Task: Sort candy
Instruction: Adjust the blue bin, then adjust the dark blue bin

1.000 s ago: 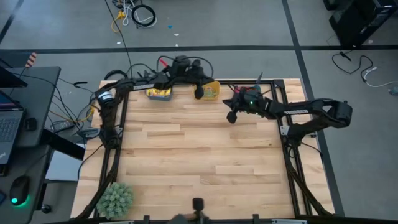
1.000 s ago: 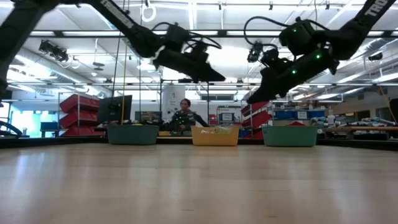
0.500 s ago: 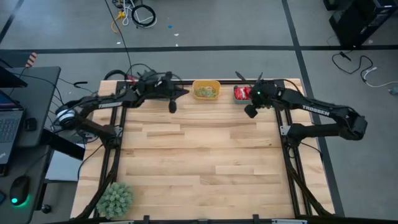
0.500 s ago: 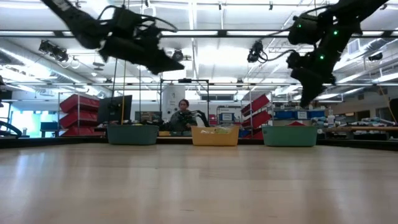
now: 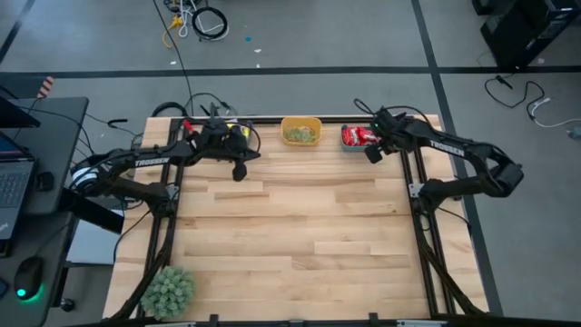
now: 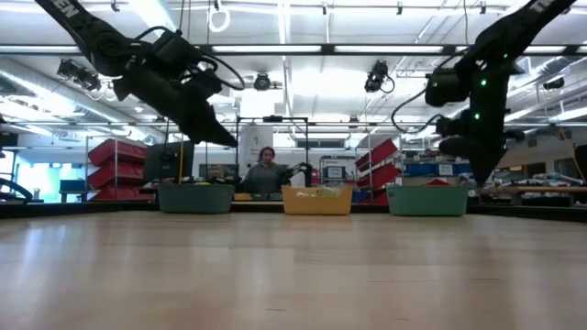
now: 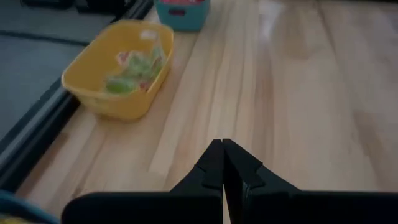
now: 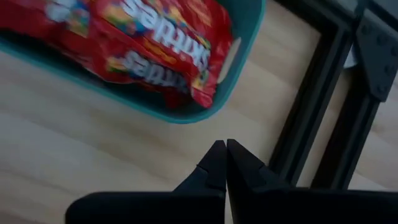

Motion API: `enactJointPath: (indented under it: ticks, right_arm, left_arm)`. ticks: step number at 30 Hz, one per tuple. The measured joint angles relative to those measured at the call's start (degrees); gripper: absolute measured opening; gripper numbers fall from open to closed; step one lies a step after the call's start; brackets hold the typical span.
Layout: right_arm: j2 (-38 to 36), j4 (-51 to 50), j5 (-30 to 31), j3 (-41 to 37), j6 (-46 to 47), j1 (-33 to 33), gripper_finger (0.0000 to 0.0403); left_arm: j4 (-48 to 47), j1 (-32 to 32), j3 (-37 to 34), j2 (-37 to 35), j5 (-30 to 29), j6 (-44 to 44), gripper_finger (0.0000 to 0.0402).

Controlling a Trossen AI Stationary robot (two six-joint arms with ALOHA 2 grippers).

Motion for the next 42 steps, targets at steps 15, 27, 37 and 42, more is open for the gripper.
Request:
enactJointPath:
  ticks: [15, 27, 37, 42]
  right_arm:
    - [8.87, 16.76, -6.07, 0.00, -3.18, -0.17, 0.0000]
    - [14.32, 26.51, -10.47, 0.00, -8.14, 1.37, 0.0000]
    - [9.99, 26.58, -10.47, 3.01, -9.12, 4.26, 0.0000]
    - [9.57, 25.16, -10.42, 4.78, -9.59, 4.34, 0.0000]
  left_arm:
    - [-3.76, -0.62, 0.00, 0.07, -4.59, -0.09, 0.0000]
    - [-6.56, -0.22, 0.12, 0.00, -20.39, -4.95, 0.0000]
    - [-13.22, 5.68, 5.99, 5.06, -24.38, -10.53, 0.0000]
    - [-13.99, 8.86, 10.06, 12.64, -21.62, -10.75, 0.0000]
